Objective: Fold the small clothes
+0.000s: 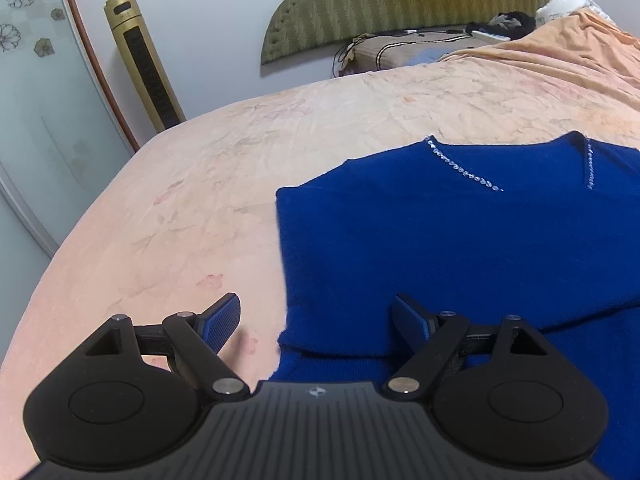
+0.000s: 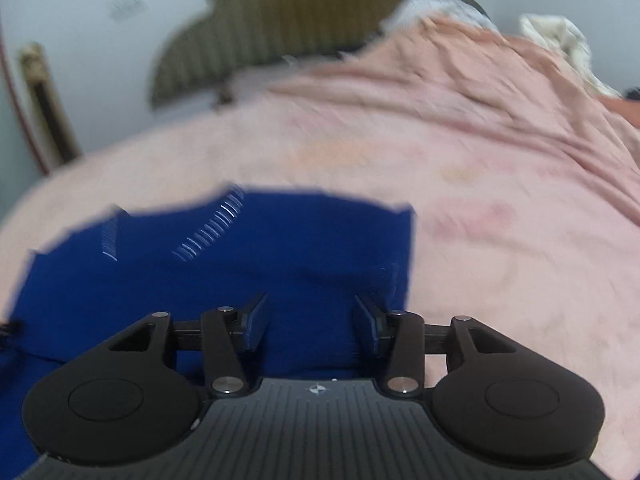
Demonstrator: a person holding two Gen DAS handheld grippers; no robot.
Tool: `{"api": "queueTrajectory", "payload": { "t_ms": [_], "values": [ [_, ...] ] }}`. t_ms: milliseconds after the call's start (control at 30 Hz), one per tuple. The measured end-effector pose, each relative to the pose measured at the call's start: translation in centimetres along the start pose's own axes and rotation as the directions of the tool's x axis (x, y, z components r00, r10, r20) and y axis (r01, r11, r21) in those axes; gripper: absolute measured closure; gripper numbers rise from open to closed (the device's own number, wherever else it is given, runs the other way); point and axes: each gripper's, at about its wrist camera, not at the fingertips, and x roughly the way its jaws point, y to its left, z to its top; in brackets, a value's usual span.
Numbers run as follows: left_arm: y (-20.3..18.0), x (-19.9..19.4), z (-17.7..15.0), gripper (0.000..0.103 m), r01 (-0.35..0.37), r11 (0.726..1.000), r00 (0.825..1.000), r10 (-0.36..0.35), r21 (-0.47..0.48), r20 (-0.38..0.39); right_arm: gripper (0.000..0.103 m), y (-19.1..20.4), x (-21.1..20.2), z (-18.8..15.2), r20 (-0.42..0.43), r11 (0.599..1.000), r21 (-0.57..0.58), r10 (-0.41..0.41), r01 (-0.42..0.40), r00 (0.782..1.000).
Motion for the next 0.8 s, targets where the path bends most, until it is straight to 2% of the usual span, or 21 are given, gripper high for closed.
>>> {"api": "queueTrajectory", "payload": {
  "t_ms": [33, 100, 133, 167, 233, 367, 433, 567, 700, 800],
  "values": [
    [-0.1, -0.1, -0.2, 0.019, -0.003, 1.0, 1.0, 0.003, 0.005, 0.002, 0.05, -0.3, -0.1, -0.3, 0.009, 0.999, 0.017, -0.036, 0.036, 0.999],
    [-0.2, -0.2, -0.4, 0.019, -0.003, 1.0, 1.0, 0.003, 0.008, 0.0, 0.047, -0.3, -1.4, -0.7, 0.046, 0.998, 0.051, -0.023, 0.02, 0.999],
    [-0.2, -0.2, -0.5, 0.019, 0.001, 1.0, 1.0, 0.0, 0.005, -0.005, 0.04, -0.3, -2.2, -0.9, 0.064, 0.998, 0.057, 0.007, -0.011, 0.998],
    [-0.2, -0.1, -0.5, 0.019, 0.004, 1.0, 1.0, -0.004, -0.001, -0.011, 0.028, 0.0, -2.8, -1.2, 0.079, 0.998, 0.052, 0.035, -0.039, 0.996],
    [-0.2, -0.1, -0.6, 0.019, 0.009, 1.0, 1.0, -0.009, -0.008, -0.021, 0.013, 0.7, -3.1, -1.7, 0.074, 0.998, 0.023, 0.054, -0.056, 0.996],
    [0.0, -0.6, -1.0, 0.019, 0.01, 1.0, 1.0, -0.011, -0.009, -0.017, 0.015, 0.7, -1.4, -2.4, -0.01, 0.999, 0.0, -0.049, 0.049, 0.999],
    [0.2, -0.7, -1.1, 0.019, 0.009, 1.0, 1.0, -0.009, -0.012, -0.021, 0.014, 0.2, -2.2, -3.0, 0.014, 0.997, 0.03, -0.065, 0.064, 0.998],
    [0.4, -0.7, -1.4, 0.019, 0.02, 0.999, 0.999, -0.021, -0.029, -0.036, 0.011, 0.7, -4.6, -3.7, 0.064, 0.999, 0.022, -0.029, 0.028, 0.998],
    [0.5, -1.2, -2.0, 0.019, 0.036, 0.999, 0.998, -0.037, -0.028, -0.047, 0.01, 1.6, -5.4, -4.5, 0.046, 1.0, -0.014, 0.008, -0.008, 0.999],
    [1.0, -2.1, -2.8, 0.019, 0.074, 0.996, 0.996, -0.076, -0.04, -0.052, 0.01, 2.1, -5.9, -5.2, 0.029, 0.999, -0.018, 0.043, -0.042, 0.999]
  ]
}}
